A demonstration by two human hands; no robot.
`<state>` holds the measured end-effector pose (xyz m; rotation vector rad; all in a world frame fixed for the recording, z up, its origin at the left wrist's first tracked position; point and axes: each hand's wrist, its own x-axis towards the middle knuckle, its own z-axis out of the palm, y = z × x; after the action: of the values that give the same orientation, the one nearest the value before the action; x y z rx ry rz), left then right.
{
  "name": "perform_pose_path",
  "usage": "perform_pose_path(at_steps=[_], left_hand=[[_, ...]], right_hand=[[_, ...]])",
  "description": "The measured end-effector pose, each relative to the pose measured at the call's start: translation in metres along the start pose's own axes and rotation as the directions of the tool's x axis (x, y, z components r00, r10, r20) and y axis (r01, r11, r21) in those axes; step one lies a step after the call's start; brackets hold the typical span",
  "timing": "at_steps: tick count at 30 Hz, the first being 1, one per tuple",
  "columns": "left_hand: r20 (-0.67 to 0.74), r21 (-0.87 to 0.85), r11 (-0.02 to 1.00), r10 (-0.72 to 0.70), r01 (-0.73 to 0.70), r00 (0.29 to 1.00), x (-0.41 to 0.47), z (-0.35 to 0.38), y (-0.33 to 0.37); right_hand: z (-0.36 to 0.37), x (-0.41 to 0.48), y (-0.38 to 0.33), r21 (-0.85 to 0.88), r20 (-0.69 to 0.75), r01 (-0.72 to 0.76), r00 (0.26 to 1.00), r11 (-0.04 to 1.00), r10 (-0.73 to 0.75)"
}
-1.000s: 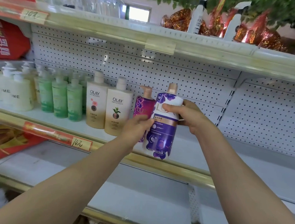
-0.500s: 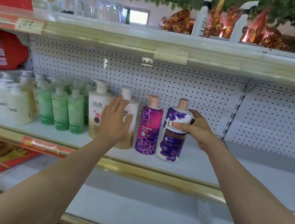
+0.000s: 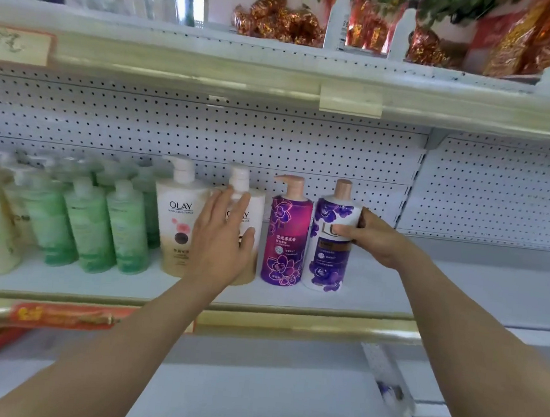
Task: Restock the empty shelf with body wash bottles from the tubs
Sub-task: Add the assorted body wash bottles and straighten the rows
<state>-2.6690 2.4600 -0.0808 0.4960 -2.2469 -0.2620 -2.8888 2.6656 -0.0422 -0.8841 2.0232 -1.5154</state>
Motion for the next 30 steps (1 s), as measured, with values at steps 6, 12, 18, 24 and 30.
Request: perform_pose_path(at_steps=[6,12,18,24,30], left_hand=[[0.071,-0.207,0.974,0.112,-0.096,0.991,0.002,-0.021,-0.019],[-0.166,-0.353,0.935,-0.046,-0.016,0.985,0.015,-0.055,-0.068],[0.065,-0.407,0.908,-0.084,0.103,0.994,0.029,-0.073,-0.102],[0.255,-0.481,0.849,-0.103,0.218,0.961,0.057,-0.072,-0.118],[0.253,-0.379,0.906,-0.094,0.189,0.963,0.073,-0.066,-0.127]], right_hand=[[0.056,-0.026,-0.038,-0.098,-0.654,0.132,0.738,0.986,-0.164],[0.156,-0.029,-0.089,-0.27,-0.388,0.258,0.852,0.928,-0.35],[0.195,0.003,-0.089,-0.433,-0.259,0.053,0.949,0.9,-0.181],[0.191,0.021,-0.08,-0.521,-0.239,0.031,0.954,0.853,-0.18],[0.188,0.021,-0.092,-0.497,-0.218,-0.016,0.97,0.868,-0.107]])
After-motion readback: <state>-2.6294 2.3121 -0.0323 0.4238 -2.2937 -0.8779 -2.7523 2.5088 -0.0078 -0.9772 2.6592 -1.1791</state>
